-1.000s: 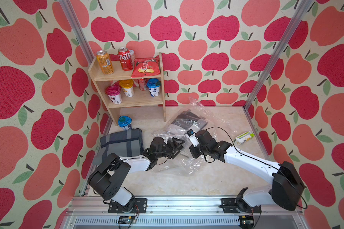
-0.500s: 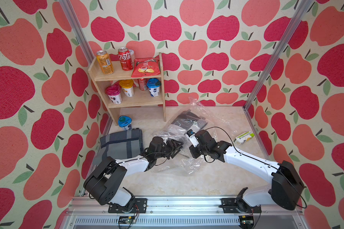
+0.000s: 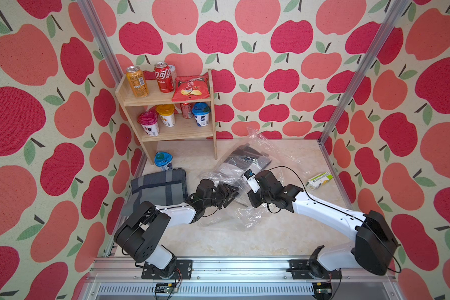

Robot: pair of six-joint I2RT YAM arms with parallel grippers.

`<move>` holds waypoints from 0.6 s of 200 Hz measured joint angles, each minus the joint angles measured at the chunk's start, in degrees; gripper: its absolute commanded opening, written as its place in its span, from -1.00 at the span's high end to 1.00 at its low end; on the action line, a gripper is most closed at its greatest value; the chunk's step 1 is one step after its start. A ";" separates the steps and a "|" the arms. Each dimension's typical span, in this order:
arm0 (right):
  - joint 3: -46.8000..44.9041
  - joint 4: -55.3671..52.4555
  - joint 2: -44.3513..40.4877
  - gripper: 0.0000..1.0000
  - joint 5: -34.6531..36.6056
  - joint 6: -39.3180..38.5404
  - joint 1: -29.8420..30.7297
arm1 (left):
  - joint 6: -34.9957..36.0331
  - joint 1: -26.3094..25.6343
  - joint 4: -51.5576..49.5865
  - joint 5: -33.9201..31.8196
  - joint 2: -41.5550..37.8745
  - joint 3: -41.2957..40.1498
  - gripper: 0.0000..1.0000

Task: Take the scarf out of the vacuum bag
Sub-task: Take out the scarf from the vacuum bag.

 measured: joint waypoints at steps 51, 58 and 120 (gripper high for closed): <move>0.00 -0.20 0.00 1.00 0.00 0.00 0.00 | -2.03 0.50 3.72 0.15 3.04 -0.15 -0.04; 0.00 -0.22 0.00 1.00 0.00 0.00 0.00 | -2.51 0.61 4.70 0.37 3.76 -0.28 -0.03; 0.00 -1.01 -0.28 1.00 0.96 0.02 0.00 | -5.51 0.74 11.65 1.29 7.93 -1.25 0.00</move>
